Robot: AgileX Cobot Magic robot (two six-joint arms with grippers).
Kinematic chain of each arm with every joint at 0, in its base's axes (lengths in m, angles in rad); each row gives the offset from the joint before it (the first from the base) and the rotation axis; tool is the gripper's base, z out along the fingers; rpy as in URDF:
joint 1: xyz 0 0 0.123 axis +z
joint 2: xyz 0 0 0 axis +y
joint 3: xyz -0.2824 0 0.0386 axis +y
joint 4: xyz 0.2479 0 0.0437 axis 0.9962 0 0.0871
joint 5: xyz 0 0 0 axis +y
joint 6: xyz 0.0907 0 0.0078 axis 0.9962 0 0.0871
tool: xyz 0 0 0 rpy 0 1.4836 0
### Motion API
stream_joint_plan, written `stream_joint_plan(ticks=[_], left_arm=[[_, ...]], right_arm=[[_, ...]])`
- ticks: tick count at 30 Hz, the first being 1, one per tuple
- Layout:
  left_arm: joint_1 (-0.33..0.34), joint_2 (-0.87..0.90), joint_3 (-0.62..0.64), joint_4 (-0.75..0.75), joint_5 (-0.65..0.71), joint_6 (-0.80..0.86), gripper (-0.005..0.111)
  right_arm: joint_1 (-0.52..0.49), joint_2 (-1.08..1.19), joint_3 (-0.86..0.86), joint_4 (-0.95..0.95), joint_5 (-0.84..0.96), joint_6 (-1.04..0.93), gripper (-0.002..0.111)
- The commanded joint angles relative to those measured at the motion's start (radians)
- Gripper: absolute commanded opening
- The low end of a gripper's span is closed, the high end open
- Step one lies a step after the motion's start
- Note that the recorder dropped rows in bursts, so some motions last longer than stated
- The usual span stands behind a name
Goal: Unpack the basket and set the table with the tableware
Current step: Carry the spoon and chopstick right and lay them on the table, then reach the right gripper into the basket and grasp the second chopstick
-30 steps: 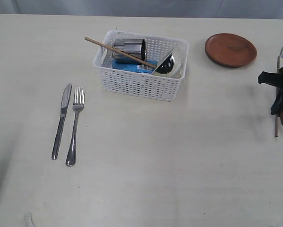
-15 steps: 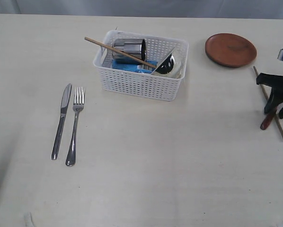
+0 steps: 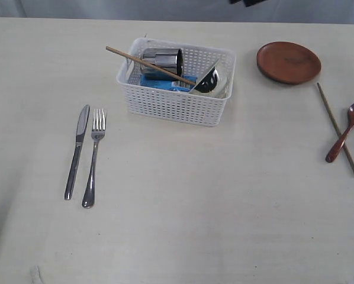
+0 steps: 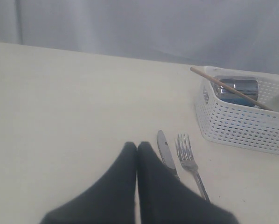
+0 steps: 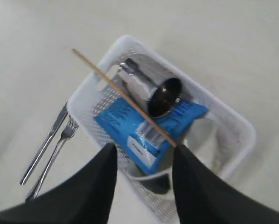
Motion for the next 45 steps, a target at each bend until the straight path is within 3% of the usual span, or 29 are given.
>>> stream_joint_plan(ticks=[1,3,6,10,21,42,45], left_arm=[[0.001,-0.004,0.003,-0.004,-0.011,0.001,0.000],[0.001,-0.004,0.003,-0.004,-0.011,0.001,0.000],[0.001,-0.004,0.003,-0.004,-0.011,0.001,0.000],[0.001,-0.004,0.003,-0.004,-0.011,0.001,0.000],[0.001,-0.004,0.003,-0.004,-0.011,0.001,0.000],[0.001,-0.004,0.003,-0.004,-0.011,0.001,0.000],[0.001,-0.004,0.003,-0.004,-0.011,0.001,0.000]], right_arm=[[0.186,0.104,-0.139,-0.204,0.009,0.062,0.039],[0.264,0.189,-0.230,-0.290,0.028,0.116,0.043],[0.310,0.277,-0.309,-0.357,0.057,0.165,0.050],[0.336,0.348,-0.342,-0.392,0.069,0.190,0.050],[0.339,0.399,-0.342,-0.546,0.087,0.227,0.050],[0.339,0.476,-0.342,-0.503,0.029,0.196,0.050],[0.339,0.483,-0.342,-0.514,0.037,0.194,0.041]])
